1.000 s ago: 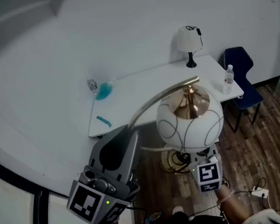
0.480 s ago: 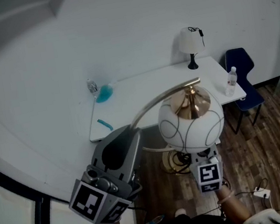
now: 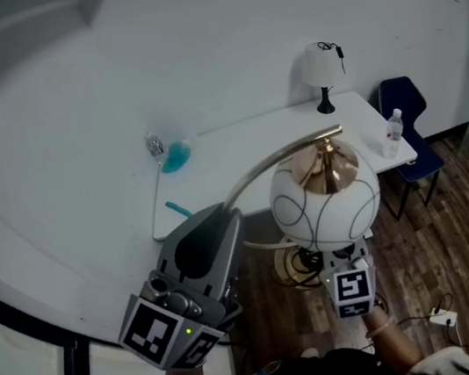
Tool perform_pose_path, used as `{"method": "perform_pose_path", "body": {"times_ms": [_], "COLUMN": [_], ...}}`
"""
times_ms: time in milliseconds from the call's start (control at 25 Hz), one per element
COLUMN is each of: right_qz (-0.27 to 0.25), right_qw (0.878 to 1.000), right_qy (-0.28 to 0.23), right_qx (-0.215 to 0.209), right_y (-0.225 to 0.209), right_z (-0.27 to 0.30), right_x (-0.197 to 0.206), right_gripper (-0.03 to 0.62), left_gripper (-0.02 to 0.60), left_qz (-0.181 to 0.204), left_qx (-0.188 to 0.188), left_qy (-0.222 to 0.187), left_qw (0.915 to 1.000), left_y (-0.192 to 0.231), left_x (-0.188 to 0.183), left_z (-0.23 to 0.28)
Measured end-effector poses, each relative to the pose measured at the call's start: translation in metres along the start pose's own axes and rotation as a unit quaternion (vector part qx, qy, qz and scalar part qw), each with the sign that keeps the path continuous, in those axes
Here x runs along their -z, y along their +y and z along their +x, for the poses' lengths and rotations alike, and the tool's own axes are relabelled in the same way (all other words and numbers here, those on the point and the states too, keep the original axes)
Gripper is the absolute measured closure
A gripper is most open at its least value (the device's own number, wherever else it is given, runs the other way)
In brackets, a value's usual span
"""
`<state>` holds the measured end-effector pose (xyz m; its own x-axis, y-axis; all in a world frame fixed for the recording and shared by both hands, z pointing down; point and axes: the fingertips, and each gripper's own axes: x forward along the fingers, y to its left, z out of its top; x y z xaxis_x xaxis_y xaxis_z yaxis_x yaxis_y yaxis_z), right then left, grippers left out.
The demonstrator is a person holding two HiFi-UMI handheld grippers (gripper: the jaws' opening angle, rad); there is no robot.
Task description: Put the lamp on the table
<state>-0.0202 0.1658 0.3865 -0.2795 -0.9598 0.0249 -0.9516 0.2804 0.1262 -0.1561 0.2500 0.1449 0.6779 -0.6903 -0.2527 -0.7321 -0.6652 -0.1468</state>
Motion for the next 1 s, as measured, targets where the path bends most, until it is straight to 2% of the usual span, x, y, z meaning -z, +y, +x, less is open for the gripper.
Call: {"method": "perform_pose_path", "body": {"times_ms": [280,600,1000], "right_qz": [0.006,-0.003,-0.002], "right_qw": [1.0,1.0,1.0], "right_qy": [0.012,0.011,0.011], "right_qx": [0.0,-0.002,-0.021], "right_y": [0.002,-0.005,-0.041], "right_z": [0.004,0.016,0.056], "right_x": [0.004,0.013,0.012], "right_gripper": [0.586,0.586,0.586], "left_gripper": [0.526,0.525,0.525], "left_qz": [-0.017,-0.015,-0.007], "left_qx": [0.004,-0.002,-0.023], "left_qy": [0.001,-0.007,-0.004], "left_qw": [0.9999,0.9999,0.9997], "left_y": [0.006,0.013,0.023], "left_x": [0.002,0.016,0.026], "left_z": [0.005,0.013,0.062]}}
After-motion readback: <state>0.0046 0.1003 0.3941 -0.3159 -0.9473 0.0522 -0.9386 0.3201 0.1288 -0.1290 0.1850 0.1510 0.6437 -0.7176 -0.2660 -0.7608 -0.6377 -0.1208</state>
